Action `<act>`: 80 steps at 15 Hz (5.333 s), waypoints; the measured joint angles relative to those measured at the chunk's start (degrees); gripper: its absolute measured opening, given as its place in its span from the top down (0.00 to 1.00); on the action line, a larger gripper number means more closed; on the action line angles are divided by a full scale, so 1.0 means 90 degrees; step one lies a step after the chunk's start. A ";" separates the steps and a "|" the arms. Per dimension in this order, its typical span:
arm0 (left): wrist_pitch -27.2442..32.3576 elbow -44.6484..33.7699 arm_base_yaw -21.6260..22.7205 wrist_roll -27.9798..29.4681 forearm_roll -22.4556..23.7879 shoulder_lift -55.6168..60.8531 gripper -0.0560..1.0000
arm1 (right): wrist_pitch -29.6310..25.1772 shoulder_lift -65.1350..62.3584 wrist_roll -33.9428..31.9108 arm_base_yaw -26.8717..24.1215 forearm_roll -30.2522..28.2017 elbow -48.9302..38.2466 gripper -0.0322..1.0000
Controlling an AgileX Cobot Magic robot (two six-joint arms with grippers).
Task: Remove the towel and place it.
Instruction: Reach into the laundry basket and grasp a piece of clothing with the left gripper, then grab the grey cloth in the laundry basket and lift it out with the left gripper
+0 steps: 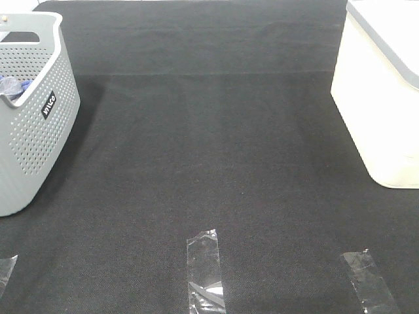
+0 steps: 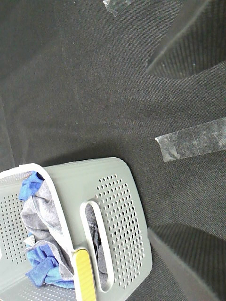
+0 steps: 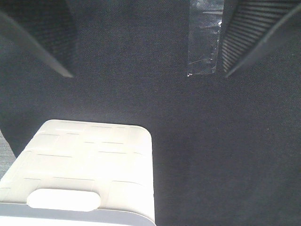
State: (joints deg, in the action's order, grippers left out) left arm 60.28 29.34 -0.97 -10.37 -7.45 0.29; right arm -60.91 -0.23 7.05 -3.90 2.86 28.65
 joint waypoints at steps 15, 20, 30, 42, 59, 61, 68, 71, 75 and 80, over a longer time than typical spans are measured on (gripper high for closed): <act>0.0000 0.0000 0.0000 0.0000 0.0000 0.0000 0.19 | 0.0000 0.0000 0.0000 0.0000 0.0000 0.0000 0.21; 0.0000 0.0000 0.0000 0.0000 0.0000 0.0000 0.19 | 0.0000 0.0000 0.0000 0.0000 0.0000 0.0000 0.21; 0.0000 0.0000 0.0000 0.0000 0.0000 0.0000 0.19 | 0.0000 0.0000 0.0000 0.0000 0.0000 0.0000 0.21; -0.1458 0.0637 0.0000 0.0000 0.0000 -0.1439 0.19 | 0.0000 0.0000 0.0000 0.0000 0.0000 0.0000 0.21; -0.0961 0.5781 0.0637 0.2018 0.1579 -1.0052 0.36 | 0.0000 0.0000 0.0000 0.0000 0.0000 0.0000 0.21; -0.0541 0.6277 0.0834 0.2222 0.1585 -1.0746 0.36 | 0.0000 0.0000 0.0000 0.0000 0.0000 0.0000 0.21; -0.0414 0.7518 0.1248 0.2515 0.1687 -1.2433 0.36 | 0.0000 0.0000 0.0000 0.0000 0.0000 0.0000 0.21; -0.0331 0.8372 0.1248 0.2515 0.1732 -1.3242 0.36 | 0.0000 0.0000 0.0000 0.0000 0.0000 0.0000 0.21; 0.0000 0.9148 0.1248 0.2521 0.1681 -1.3910 0.36 | 0.0000 0.0000 0.0000 0.0000 0.0000 0.0000 0.21; 0.0019 0.9256 0.1248 0.2515 0.1693 -1.4273 0.58 | 0.0000 0.0000 0.0000 0.0000 0.0000 0.0000 0.21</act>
State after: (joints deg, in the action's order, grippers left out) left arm 60.45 112.64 10.26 12.26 7.79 -128.17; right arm -60.91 -0.23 7.05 -3.90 2.86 28.65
